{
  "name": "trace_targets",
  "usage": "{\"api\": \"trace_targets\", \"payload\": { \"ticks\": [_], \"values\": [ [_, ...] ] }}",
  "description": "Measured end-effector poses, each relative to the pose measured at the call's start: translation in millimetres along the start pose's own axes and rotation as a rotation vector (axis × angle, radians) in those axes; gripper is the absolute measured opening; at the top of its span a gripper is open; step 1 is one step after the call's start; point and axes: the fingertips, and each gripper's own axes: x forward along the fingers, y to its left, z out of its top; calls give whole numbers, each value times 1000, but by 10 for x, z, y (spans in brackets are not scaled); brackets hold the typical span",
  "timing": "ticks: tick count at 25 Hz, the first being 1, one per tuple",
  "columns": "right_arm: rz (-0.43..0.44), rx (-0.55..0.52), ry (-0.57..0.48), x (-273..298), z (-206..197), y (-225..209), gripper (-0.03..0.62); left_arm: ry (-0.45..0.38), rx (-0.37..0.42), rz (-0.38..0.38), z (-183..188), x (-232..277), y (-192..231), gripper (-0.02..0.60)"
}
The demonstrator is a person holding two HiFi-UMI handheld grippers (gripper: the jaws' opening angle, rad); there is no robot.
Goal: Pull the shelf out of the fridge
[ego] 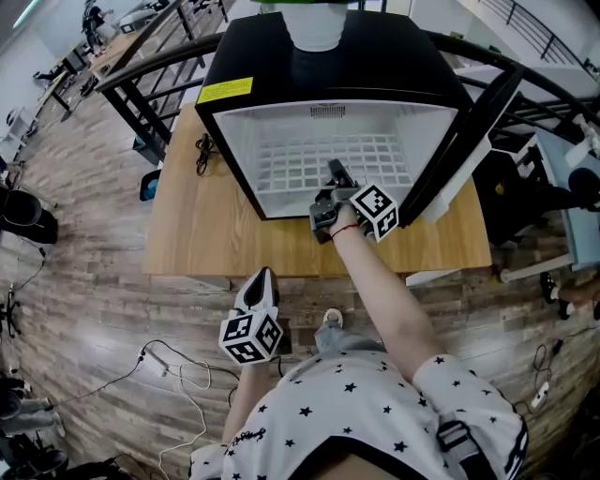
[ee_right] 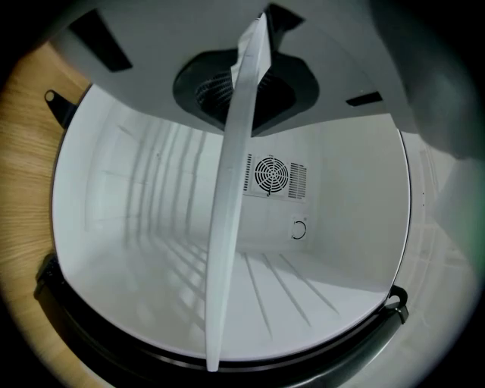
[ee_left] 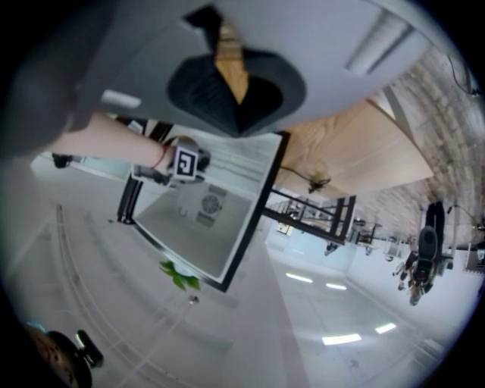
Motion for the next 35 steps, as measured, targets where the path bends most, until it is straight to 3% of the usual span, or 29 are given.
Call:
{"api": "trace_targets", "payload": {
  "ticks": [35],
  "values": [
    [-3,-2,12,-724,-223,14,41,19,27,-59,-376,-647,-133,6]
  ]
}}
